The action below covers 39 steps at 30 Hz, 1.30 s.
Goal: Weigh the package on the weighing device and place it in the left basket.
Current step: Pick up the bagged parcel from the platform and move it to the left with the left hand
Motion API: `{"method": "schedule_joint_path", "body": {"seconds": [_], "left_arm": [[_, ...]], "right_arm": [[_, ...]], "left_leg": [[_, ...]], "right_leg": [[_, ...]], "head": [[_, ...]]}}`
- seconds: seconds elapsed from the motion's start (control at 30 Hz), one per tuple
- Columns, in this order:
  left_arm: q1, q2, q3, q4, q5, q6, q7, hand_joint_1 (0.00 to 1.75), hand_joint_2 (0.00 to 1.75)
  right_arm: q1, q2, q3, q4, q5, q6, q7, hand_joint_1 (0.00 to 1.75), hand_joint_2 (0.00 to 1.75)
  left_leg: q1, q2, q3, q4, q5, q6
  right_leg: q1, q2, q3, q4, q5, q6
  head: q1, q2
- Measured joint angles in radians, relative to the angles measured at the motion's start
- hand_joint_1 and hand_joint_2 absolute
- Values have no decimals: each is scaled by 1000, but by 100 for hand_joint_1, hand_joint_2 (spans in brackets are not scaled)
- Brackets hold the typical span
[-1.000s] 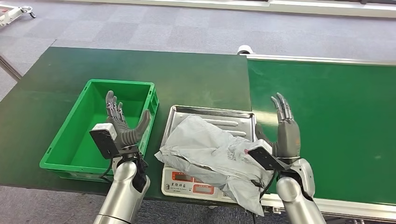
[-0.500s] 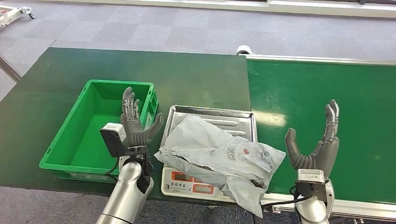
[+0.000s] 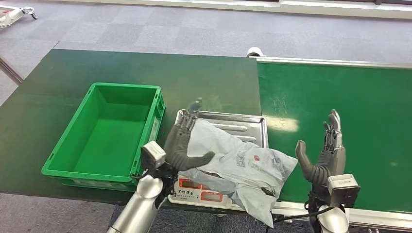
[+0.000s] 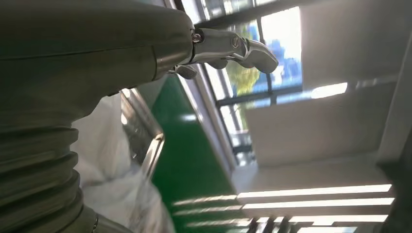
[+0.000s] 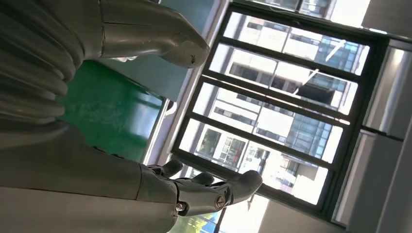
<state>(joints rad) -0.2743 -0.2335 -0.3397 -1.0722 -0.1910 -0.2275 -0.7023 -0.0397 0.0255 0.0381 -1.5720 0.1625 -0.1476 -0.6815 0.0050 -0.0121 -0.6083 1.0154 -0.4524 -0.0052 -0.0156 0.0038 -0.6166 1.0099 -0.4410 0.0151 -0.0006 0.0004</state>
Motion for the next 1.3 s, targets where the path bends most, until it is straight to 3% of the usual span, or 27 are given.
{"method": "schedule_joint_path", "body": {"seconds": [0.1, 0.27, 0.6, 0.63, 0.73, 0.77, 1.07, 1.3], "left_arm": [[-26, 2, -79, 83, -167, 16, 20, 0, 175], [-84, -7, -167, 241, -396, 180, 132, 0, 175], [-159, -19, -175, 391, -437, 264, 229, 0, 175], [-163, -20, -173, 399, -441, 272, 237, 21, 175], [-170, -23, -159, 417, -444, 285, 245, 152, 175], [-171, -25, -151, 420, -441, 291, 244, 175, 175], [-152, -32, -52, 414, -429, 363, 192, 175, 175], [-135, -33, -21, 396, -413, 342, 110, 175, 175]], "right_arm": [[-2, 8, 0, 11, 61, -8, 2, 0, 175], [8, 22, 0, 13, 92, -8, 12, 0, 175], [24, 48, -19, -3, 113, -14, -15, 0, 175], [25, 49, -19, -5, 112, -14, -16, 0, 175], [25, 52, -20, -10, 107, -12, -18, 0, 175], [25, 53, -20, -11, 105, -11, -18, 0, 175], [26, 57, -20, -12, 87, -27, -18, 0, 175], [23, 57, -20, -11, 82, -36, -18, 0, 175]], "left_leg": [[0, 0, 0, 0, 0, 0], [-1, 1, 1, 0, 0, 0], [-1, 1, 3, 0, 0, 0], [-1, 1, 3, 0, 0, 0], [-1, 1, 6, 0, -1, 1], [-1, 1, 6, 0, -1, 1], [-1, 3, 8, 0, 0, 0], [-1, 3, 8, 0, 0, 0]], "right_leg": [[0, 0, 0, 0, 0, 0], [-1, 1, 0, 0, 0, 0], [-1, 1, 3, 0, 0, 0], [-1, 1, 3, 0, 0, 0], [-1, 1, 5, 0, 0, 0], [-1, 1, 6, 0, 0, 0], [-1, 1, 7, 0, 0, 0], [-1, 1, 7, 0, 0, -1]], "head": [[0, 0], [0, 0], [0, 0], [0, 0], [0, 0], [0, 0], [0, 0], [0, 0]]}}
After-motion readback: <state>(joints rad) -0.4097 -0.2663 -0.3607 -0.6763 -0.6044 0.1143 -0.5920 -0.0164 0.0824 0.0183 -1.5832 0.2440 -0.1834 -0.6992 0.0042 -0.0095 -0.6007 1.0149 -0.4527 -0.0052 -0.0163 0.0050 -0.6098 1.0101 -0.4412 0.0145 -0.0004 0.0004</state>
